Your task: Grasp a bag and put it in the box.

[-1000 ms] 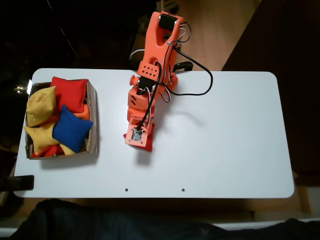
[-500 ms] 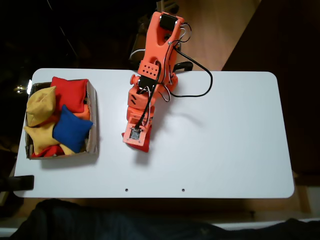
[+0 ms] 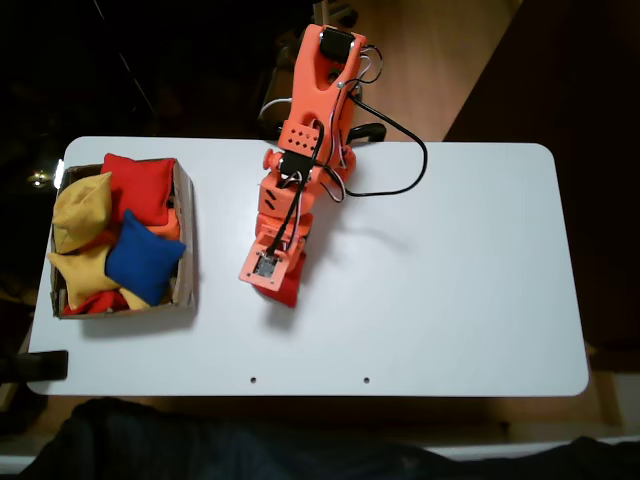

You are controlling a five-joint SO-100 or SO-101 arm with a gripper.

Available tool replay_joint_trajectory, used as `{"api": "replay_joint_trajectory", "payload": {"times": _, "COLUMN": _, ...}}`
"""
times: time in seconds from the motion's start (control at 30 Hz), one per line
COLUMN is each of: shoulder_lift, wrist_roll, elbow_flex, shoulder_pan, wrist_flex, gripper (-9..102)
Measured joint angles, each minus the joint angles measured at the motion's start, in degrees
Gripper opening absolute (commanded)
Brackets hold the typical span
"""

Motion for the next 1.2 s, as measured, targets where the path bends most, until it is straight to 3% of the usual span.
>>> {"api": "replay_joint_trajectory", "payload": {"times": 0.7, "shoulder_lift": 11.16, "wrist_roll": 8.88, "elbow_flex": -3.43, "shoulder_pan": -0.35, "wrist_flex": 1.32, "gripper": 0}}
{"api": "replay_joint_trajectory", "payload": {"times": 1.2, "shoulder_lift": 13.18, "wrist_roll": 23.2, "elbow_flex": -23.47, "shoulder_pan": 2.2, "wrist_flex": 18.19, "gripper": 0}}
